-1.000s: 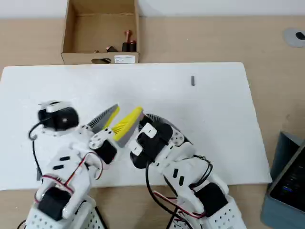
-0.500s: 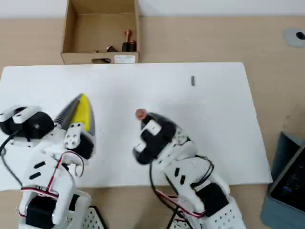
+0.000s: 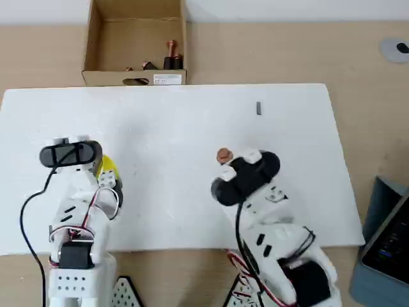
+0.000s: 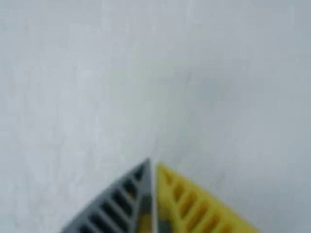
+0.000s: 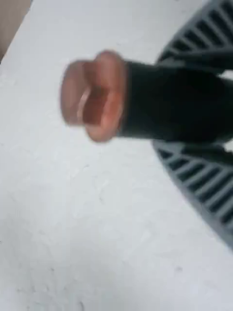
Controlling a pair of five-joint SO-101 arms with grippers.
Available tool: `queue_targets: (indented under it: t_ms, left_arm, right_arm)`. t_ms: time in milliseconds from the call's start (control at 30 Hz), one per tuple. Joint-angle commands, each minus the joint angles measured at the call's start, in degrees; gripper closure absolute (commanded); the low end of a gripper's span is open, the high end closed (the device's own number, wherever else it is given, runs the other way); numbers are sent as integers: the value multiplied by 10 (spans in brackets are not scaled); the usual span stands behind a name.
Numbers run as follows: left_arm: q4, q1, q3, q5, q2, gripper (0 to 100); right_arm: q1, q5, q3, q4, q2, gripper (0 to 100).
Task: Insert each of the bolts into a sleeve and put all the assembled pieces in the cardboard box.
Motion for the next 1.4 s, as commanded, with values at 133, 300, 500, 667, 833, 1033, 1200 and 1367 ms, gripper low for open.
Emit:
queue_targets:
  t_ms: [133, 300, 500, 667, 833, 1033, 1200, 1367]
  left_arm:
    - [41, -4, 9, -3, -6, 998]
    - [92, -5, 9, -3, -6, 998]
    - [94, -6, 9, -3, -6, 998]
    - [93, -6, 9, 0, -6, 998]
    - [93, -6, 9, 1, -6, 998]
    - [93, -6, 9, -1, -6, 997]
    - [93, -6, 9, -2, -6, 997]
    - [93, -5, 9, -2, -6, 997]
  right_arm:
    - [9, -52, -168, 8, 129, 989]
    - [9, -82, -313, 8, 321, 989]
    - [9, -94, -480, -55, 540, 989]
    - [9, -91, -613, -120, 723, 989]
    - [10, -91, -767, -156, 905, 989]
    - [10, -83, -957, -204, 1112, 989]
    - [9, -20, -1106, -237, 1281, 989]
    - [9, 34, -1255, -251, 1440, 989]
